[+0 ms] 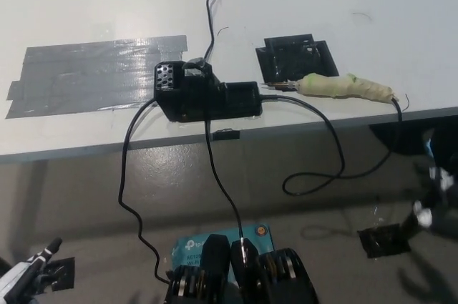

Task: The robot uses its right hand to grab and lift the soldering gun kept on the middle of the table and puts it in its base

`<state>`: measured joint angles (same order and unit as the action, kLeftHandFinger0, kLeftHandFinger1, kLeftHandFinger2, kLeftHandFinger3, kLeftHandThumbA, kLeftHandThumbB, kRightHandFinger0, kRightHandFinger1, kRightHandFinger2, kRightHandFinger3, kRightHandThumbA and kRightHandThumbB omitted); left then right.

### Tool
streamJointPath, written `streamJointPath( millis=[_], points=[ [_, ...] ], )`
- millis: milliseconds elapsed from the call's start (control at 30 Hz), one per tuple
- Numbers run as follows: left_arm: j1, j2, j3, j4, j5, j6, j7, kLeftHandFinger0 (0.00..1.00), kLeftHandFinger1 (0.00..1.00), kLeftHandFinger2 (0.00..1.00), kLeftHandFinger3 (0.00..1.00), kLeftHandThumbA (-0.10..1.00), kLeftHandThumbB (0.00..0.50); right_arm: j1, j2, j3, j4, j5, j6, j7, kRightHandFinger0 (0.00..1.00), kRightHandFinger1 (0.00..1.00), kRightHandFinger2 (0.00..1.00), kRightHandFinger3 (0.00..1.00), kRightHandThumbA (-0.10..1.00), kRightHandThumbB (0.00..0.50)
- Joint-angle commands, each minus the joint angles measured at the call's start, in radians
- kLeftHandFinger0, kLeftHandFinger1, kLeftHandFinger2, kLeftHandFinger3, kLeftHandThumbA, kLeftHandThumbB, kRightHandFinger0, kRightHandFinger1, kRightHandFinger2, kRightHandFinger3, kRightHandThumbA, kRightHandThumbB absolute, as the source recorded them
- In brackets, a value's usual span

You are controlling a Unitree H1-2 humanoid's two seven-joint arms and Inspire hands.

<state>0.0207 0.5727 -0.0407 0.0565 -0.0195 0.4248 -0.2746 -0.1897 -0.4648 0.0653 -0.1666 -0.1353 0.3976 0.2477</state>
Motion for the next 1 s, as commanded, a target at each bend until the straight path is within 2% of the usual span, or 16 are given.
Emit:
streamJointPath(
  millis=[0, 67, 100, 133, 200, 267, 333, 367, 433, 533, 567, 700, 833, 900, 933, 967],
  points=[
    [0.009, 0.008, 0.009, -0.058, 0.007, 0.036, -0.01, 1.0, 0.88, 0.93, 1.0, 1.0, 0.0, -0.192, 0.089, -0.106, -0.164, -0.183, 0.001, -0.261, 0.64, 0.68, 0.75, 1.0, 0.26, 0.236],
    [0.005, 0.005, 0.013, -0.063, 0.005, 0.042, -0.009, 1.0, 0.87, 0.91, 1.0, 1.0, 0.0, -0.233, 0.093, -0.115, -0.182, -0.203, 0.005, -0.255, 0.63, 0.65, 0.71, 0.97, 0.34, 0.258],
    [-0.001, 0.005, 0.012, -0.062, 0.001, 0.044, -0.014, 1.0, 0.88, 0.9, 1.0, 1.0, 0.0, -0.29, 0.092, -0.114, -0.207, -0.219, 0.008, -0.248, 0.49, 0.53, 0.63, 0.9, 0.38, 0.274],
    [-0.003, 0.005, 0.011, -0.061, 0.0, 0.045, -0.016, 1.0, 0.88, 0.91, 1.0, 1.0, 0.006, -0.329, 0.093, -0.111, -0.224, -0.234, 0.011, -0.241, 0.37, 0.43, 0.58, 0.86, 0.35, 0.28],
    [-0.004, 0.008, 0.007, -0.056, 0.007, 0.035, -0.018, 1.0, 0.89, 0.92, 1.0, 1.0, 0.055, -0.426, 0.087, -0.079, -0.219, -0.256, -0.016, -0.215, 0.44, 0.48, 0.56, 0.85, 0.32, 0.282],
    [0.0, 0.001, 0.01, -0.068, 0.007, 0.04, -0.012, 1.0, 0.89, 0.92, 1.0, 1.0, 0.045, -0.472, 0.081, -0.061, -0.204, -0.24, -0.009, -0.174, 0.49, 0.54, 0.61, 0.9, 0.34, 0.275],
    [0.0, 0.003, 0.008, -0.065, 0.009, 0.026, -0.015, 1.0, 0.87, 0.91, 1.0, 1.0, 0.022, -0.506, 0.077, -0.054, -0.145, -0.18, -0.055, -0.137, 0.55, 0.63, 0.71, 0.97, 0.29, 0.266],
    [-0.001, 0.004, 0.009, -0.069, 0.009, 0.031, -0.015, 1.0, 0.85, 0.9, 1.0, 1.0, 0.01, -0.524, 0.066, -0.039, -0.1, -0.171, -0.08, -0.115, 0.7, 0.8, 0.79, 1.0, 0.31, 0.27],
    [-0.003, 0.002, 0.013, -0.075, 0.005, 0.045, -0.015, 1.0, 0.85, 0.89, 1.0, 1.0, 0.011, -0.573, 0.036, 0.007, 0.008, -0.182, -0.129, -0.08, 0.86, 0.95, 0.83, 1.0, 0.28, 0.286],
    [-0.006, 0.005, 0.013, -0.071, 0.006, 0.043, -0.018, 1.0, 0.86, 0.9, 1.0, 1.0, 0.046, -0.628, -0.001, 0.077, 0.116, -0.254, -0.164, -0.079, 0.94, 1.0, 0.84, 1.0, 0.32, 0.287],
    [-0.007, 0.006, 0.011, -0.071, 0.007, 0.044, -0.02, 1.0, 0.86, 0.91, 1.0, 1.0, 0.038, -0.642, -0.007, 0.089, 0.15, -0.263, -0.17, -0.079, 1.0, 1.0, 0.84, 1.0, 0.32, 0.293],
    [-0.01, 0.0, 0.012, -0.071, 0.007, 0.045, -0.019, 1.0, 0.82, 0.89, 1.0, 1.0, 0.008, -0.731, -0.041, 0.175, 0.342, -0.311, -0.215, -0.067, 1.0, 1.0, 0.84, 1.0, 0.31, 0.303],
    [-0.006, 0.004, 0.01, -0.071, 0.013, 0.045, -0.021, 1.0, 0.84, 0.89, 1.0, 1.0, 0.021, -0.795, -0.04, 0.241, 0.487, -0.332, -0.256, -0.055, 0.88, 1.0, 0.83, 1.0, 0.23, 0.3],
    [-0.004, 0.005, 0.011, -0.076, 0.012, 0.045, -0.022, 1.0, 0.84, 0.89, 1.0, 1.0, 0.022, -0.812, -0.039, 0.275, 0.525, -0.35, -0.265, -0.042, 0.92, 1.0, 0.85, 1.0, 0.23, 0.312],
    [-0.003, 0.007, 0.009, -0.079, 0.012, 0.045, -0.025, 1.0, 0.86, 0.89, 1.0, 1.0, 0.009, -0.824, -0.039, 0.296, 0.545, -0.357, -0.257, -0.018, 1.0, 1.0, 0.9, 1.0, 0.25, 0.311],
    [0.0, 0.006, 0.011, -0.081, 0.009, 0.045, -0.026, 1.0, 0.86, 0.89, 1.0, 1.0, 0.008, -0.834, -0.04, 0.317, 0.554, -0.366, -0.238, 0.01, 1.0, 1.0, 0.97, 1.0, 0.32, 0.32]
  ],
)
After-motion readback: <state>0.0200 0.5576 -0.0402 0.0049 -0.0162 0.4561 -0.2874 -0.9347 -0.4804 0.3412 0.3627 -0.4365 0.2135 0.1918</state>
